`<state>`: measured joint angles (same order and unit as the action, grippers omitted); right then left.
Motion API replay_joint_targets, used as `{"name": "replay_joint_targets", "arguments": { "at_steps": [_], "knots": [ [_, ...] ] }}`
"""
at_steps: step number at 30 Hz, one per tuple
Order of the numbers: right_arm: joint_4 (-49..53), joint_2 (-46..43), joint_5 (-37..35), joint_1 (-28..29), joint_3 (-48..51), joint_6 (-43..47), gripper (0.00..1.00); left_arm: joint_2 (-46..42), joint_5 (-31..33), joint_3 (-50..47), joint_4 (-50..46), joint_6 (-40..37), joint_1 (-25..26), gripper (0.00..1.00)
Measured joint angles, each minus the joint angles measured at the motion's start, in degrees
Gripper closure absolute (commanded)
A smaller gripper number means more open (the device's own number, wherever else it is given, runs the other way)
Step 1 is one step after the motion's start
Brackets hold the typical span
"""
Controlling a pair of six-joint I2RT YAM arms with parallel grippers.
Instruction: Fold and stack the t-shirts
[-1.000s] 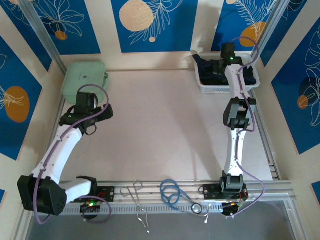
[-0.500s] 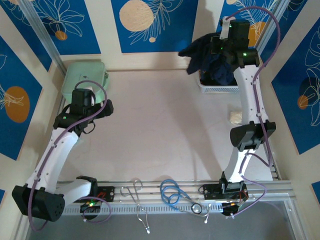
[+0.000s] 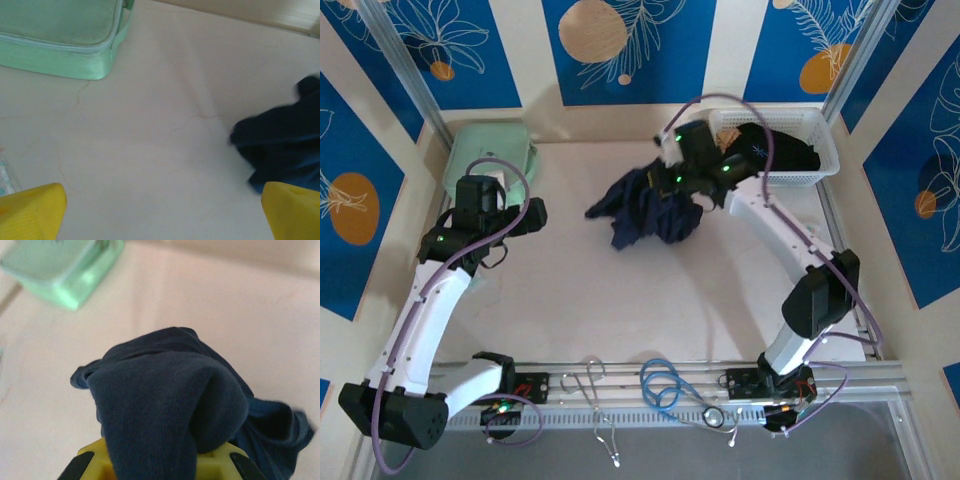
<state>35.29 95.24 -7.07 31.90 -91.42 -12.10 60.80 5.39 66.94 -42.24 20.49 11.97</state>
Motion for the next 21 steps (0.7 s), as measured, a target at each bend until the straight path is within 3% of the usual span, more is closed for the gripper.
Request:
{"name": "replay_joint_targets", "arguments": {
  "at_steps": [2,6,12,21],
  "knots": [
    [-0.55,0.44,-0.48,3.23,4.48,-2.49,0.89,0.02,-1.05,0.00,-0.52,-0.02,0.09,0.01],
    [-1.27,1.53,-2.71,8.76,11.56,-7.52,0.55,0.85,-3.02,0.00,-1.57,-0.42,1.42,0.01],
    [0.04,0.76,-5.60,10.60,20.96,-13.40,0.26,6.19,-5.22,-0.24,-2.47,-0.92,7.82,0.01],
    [8.26,-9.99,-7.91,5.97,24.37,-17.11,0.25,19.19,-7.85,-4.42,3.98,2.60,18.56,0.09]
  ]
}}
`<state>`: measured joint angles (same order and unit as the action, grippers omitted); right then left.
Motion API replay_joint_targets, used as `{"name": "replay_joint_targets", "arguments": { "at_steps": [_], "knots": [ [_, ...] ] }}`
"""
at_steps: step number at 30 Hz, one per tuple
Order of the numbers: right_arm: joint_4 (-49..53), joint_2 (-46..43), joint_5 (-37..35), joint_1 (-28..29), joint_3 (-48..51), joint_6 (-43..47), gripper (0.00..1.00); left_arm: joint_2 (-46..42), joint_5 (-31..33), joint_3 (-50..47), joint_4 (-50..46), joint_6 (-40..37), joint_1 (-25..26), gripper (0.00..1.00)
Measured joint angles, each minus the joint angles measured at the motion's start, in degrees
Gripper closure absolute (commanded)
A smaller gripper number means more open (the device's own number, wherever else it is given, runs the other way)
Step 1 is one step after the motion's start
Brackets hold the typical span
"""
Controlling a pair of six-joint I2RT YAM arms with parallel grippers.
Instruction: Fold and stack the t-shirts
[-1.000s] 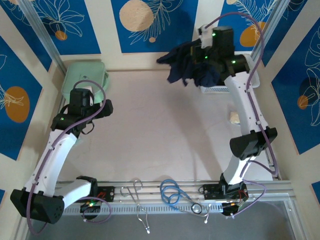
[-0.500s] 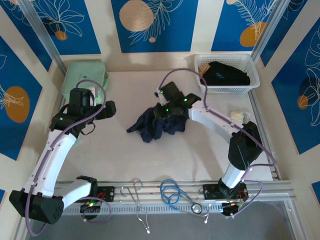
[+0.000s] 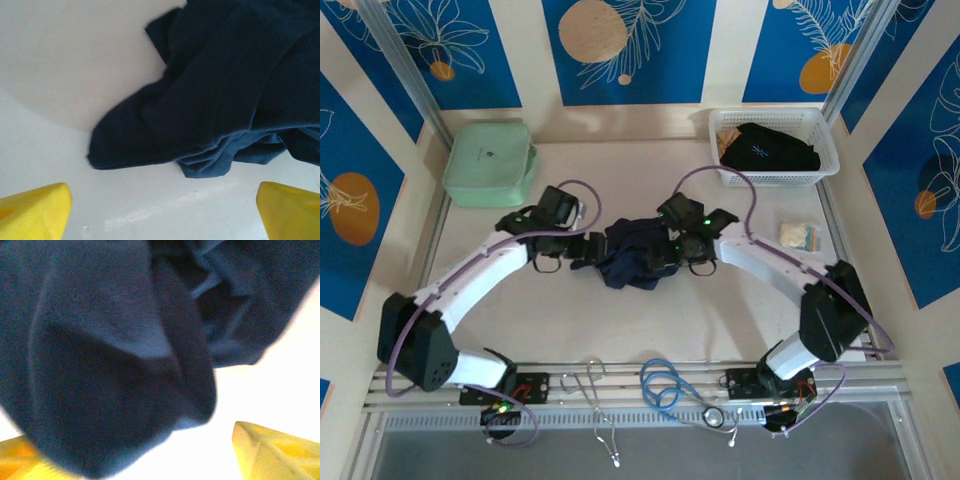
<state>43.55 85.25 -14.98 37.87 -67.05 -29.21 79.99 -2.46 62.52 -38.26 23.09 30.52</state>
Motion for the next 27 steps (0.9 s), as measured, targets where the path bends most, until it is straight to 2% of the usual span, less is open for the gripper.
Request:
{"name": "replay_joint_targets", "arguments": {
  "at_steps": [4,9,18,21,27],
  "knots": [
    [2.10,-7.30,2.45,-7.04,0.02,-0.66,0.25,1.38,0.02,-2.78,4.26,-0.42,4.52,0.16],
    [3.34,-13.09,6.40,-16.35,0.52,-0.87,0.26,1.64,4.81,-3.04,7.08,-4.17,8.59,0.18],
    [6.27,-16.09,9.73,-21.79,1.33,-0.81,0.29,8.17,10.82,-3.02,9.53,-8.96,8.72,0.28],
    [6.25,-16.17,10.84,-22.45,1.33,-0.79,0.30,10.84,13.27,-2.69,10.34,-10.34,8.72,0.43],
    [4.79,-12.85,13.38,-22.62,1.33,-1.03,0.32,13.51,17.25,-0.09,11.72,-12.50,8.72,0.87]
  ]
}}
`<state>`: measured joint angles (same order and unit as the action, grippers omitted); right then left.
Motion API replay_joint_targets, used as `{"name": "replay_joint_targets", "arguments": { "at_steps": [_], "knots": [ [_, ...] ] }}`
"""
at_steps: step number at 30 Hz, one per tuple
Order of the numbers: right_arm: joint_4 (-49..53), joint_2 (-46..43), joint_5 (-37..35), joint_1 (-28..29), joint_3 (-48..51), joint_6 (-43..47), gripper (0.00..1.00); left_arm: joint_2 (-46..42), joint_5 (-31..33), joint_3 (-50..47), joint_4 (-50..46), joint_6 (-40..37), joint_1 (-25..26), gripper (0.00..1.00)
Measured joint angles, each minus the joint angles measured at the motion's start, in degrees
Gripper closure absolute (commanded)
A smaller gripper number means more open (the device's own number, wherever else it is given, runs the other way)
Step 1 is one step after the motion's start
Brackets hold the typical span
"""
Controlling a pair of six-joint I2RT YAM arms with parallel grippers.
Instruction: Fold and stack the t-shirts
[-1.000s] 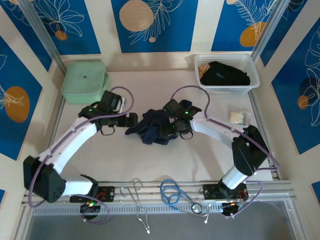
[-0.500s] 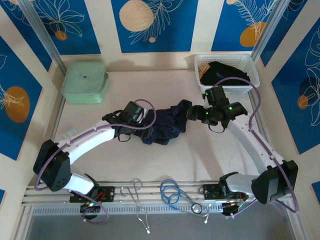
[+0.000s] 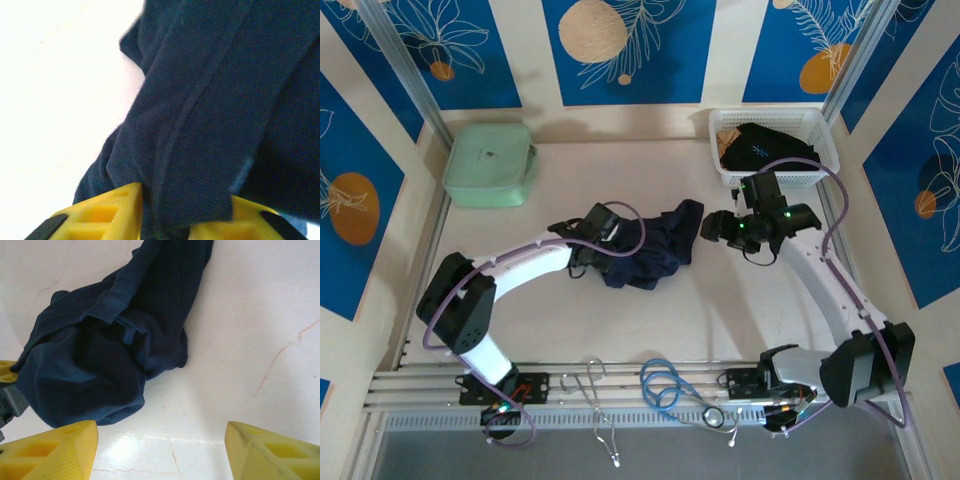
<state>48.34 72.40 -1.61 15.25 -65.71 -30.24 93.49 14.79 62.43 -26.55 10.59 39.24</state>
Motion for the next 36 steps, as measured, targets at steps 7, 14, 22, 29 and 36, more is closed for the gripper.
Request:
{"name": "replay_joint_targets", "arguments": {
  "at_steps": [7,14,22,29,36],
  "knots": [
    [-5.73,12.46,3.15,0.35,-1.88,-4.22,0.27,-1.18,1.60,1.18,0.24,-1.18,0.00,1.00],
    [-11.67,28.02,4.46,2.40,-12.13,-9.05,0.29,-7.69,3.30,0.61,-0.68,-1.60,0.00,1.00],
    [-11.93,44.96,5.20,6.54,-26.86,-10.84,0.81,-15.96,5.27,0.85,-3.78,-1.99,0.00,1.00],
    [-7.43,48.78,4.50,8.87,-36.68,-11.10,1.00,-20.17,6.75,2.54,-6.97,-2.25,0.00,1.00],
    [-3.06,50.07,6.54,10.38,-57.72,-7.61,1.00,-24.39,11.58,8.70,-14.49,-3.23,0.00,1.00]
  ]
}}
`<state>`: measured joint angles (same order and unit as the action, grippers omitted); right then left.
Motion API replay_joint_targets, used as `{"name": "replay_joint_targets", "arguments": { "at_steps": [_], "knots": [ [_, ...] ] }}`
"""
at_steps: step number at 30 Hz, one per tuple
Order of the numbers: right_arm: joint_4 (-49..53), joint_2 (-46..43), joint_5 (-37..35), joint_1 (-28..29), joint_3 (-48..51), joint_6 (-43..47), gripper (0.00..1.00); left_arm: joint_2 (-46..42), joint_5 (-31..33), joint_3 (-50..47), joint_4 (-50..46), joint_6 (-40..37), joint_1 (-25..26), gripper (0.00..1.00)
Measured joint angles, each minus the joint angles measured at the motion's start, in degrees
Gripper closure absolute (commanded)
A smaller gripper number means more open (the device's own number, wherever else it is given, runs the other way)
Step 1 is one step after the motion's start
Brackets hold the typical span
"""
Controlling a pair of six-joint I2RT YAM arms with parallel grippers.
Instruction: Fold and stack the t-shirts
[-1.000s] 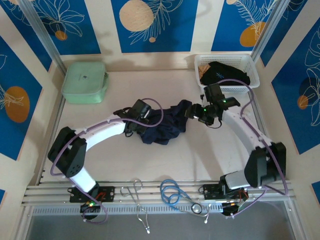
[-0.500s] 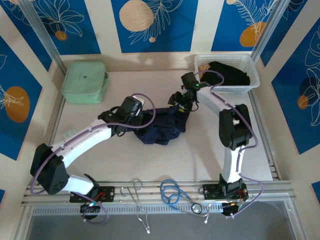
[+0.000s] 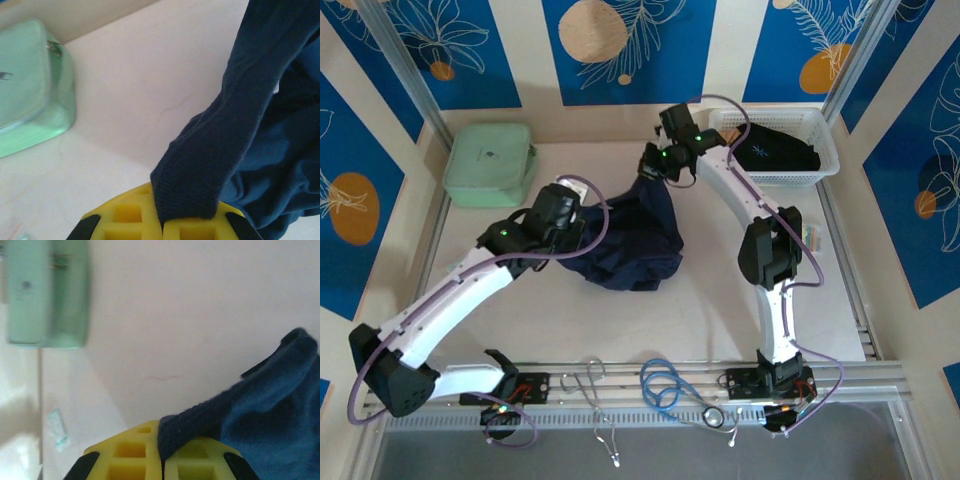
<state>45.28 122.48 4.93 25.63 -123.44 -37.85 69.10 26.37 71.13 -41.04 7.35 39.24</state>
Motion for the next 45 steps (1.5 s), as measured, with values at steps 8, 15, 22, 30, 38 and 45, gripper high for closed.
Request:
{"name": "replay_joint_targets", "arguments": {
  "at_steps": [8,15,22,30,38,45],
  "knots": [
    [5.35,12.48,8.28,5.60,-28.74,2.97,1.00,-3.91,7.93,11.61,-14.08,1.86,-0.61,1.00],
    [4.42,15.28,14.64,9.05,-32.11,4.74,1.00,-4.87,1.29,24.06,-25.59,4.55,-0.87,1.00],
    [5.55,11.45,12.81,6.40,-28.06,7.08,1.00,-1.73,-20.04,24.85,-25.49,6.29,2.93,1.00],
    [7.10,-2.54,4.42,-0.90,-12.59,13.53,1.00,16.83,-31.28,23.76,-14.75,7.37,16.72,1.00],
    [7.13,-5.77,-5.70,-1.33,1.22,22.43,1.00,37.33,-33.90,26.51,-0.46,8.94,23.98,0.69],
    [5.51,-5.53,-12.09,-4.20,10.73,23.43,1.00,40.35,-35.63,27.19,5.11,8.96,26.97,0.06]
  ]
}}
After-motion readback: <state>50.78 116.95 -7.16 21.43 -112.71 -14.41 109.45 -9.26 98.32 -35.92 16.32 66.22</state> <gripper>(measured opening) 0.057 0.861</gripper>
